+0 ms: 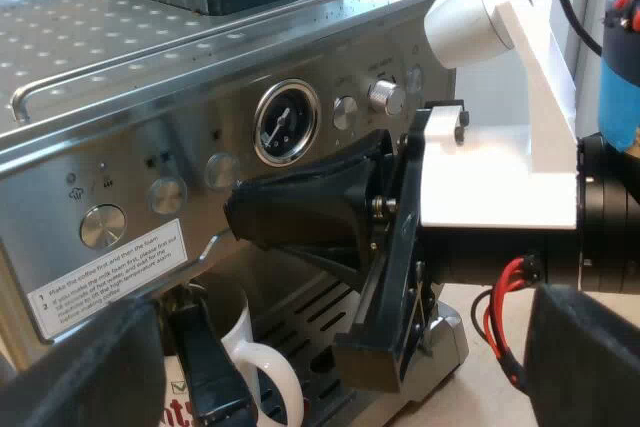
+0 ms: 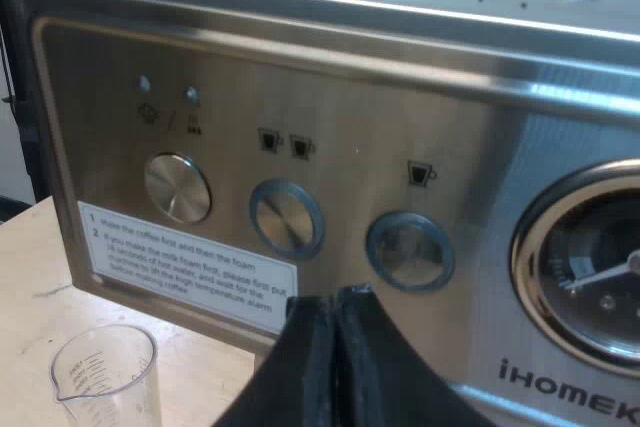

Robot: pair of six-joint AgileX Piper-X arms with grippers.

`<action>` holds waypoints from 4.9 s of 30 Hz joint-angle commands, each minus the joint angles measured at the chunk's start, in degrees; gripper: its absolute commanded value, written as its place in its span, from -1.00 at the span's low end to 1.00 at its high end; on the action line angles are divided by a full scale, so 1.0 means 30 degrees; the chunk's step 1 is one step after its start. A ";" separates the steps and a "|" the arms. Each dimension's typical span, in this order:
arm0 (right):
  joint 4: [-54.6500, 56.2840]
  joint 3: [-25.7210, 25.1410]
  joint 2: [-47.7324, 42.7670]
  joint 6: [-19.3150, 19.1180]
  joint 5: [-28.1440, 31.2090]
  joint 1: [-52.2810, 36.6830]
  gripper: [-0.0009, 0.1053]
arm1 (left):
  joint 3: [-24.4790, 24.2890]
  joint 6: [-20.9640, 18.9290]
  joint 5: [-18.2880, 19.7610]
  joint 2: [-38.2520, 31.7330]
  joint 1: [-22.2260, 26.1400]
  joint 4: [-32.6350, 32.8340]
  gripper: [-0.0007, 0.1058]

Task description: Place mug into machine

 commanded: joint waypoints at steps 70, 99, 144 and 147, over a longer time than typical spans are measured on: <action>-0.2505 -0.0172 0.0702 -0.0526 0.1560 -0.1361 -0.98 | 0.0002 -0.0119 -0.0212 -0.0019 -0.0057 0.0140 0.51; 0.7479 0.0013 -0.5288 -0.0450 0.1858 0.2694 -0.98 | 0.0002 0.0547 -0.0212 -0.0019 -0.0057 0.0387 0.51; 1.8103 0.0013 -1.2620 0.1941 -0.3158 -0.8973 0.64 | 0.0002 0.1920 -0.2229 -0.0019 0.5248 0.0245 0.51; 1.8369 0.0288 -1.3373 0.2120 -0.3726 -1.1001 0.64 | 0.0002 0.1106 -0.0993 -0.0019 0.6846 0.0245 0.51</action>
